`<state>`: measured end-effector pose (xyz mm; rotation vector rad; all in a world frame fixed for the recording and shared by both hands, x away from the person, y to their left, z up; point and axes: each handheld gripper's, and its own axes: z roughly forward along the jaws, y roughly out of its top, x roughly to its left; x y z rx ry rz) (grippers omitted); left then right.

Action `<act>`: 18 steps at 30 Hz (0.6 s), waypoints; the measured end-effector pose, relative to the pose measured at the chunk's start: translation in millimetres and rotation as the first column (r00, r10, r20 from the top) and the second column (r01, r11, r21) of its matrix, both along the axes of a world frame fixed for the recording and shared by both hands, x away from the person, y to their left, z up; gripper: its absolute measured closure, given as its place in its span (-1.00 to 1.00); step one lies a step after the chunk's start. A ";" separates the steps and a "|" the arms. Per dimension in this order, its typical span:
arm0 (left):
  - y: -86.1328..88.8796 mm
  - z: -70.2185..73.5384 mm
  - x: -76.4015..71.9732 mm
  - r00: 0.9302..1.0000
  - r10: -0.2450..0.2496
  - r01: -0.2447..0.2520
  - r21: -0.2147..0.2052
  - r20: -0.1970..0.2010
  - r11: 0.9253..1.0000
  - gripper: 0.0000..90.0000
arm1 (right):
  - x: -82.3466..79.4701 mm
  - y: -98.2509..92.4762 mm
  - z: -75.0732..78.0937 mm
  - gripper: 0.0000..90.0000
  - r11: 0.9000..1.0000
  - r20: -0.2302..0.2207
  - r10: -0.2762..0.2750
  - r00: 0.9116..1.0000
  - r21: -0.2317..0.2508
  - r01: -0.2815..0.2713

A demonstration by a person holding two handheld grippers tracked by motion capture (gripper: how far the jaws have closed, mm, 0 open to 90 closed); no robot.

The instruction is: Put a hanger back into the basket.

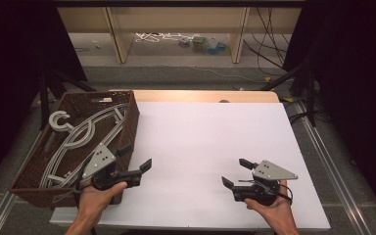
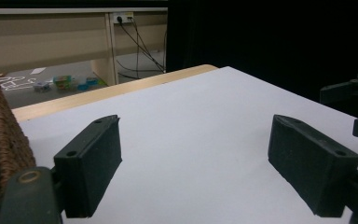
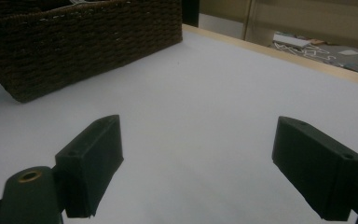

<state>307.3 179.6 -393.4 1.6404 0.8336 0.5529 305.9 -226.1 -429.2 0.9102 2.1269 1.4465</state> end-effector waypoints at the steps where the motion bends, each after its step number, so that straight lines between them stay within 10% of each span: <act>1: -0.1 -0.5 -1.0 1.000 -0.001 0.001 0.007 0.015 1.000 -0.63 | -0.3 -0.2 0.2 -0.62 1.000 0.001 0.005 1.000 0.005 -0.005; 18: -12.6 -32.7 -18.1 0.999 -0.033 0.032 0.037 0.026 0.999 -0.64 | -12.5 0.3 -2.1 -0.64 0.999 0.016 -0.023 1.000 0.032 0.023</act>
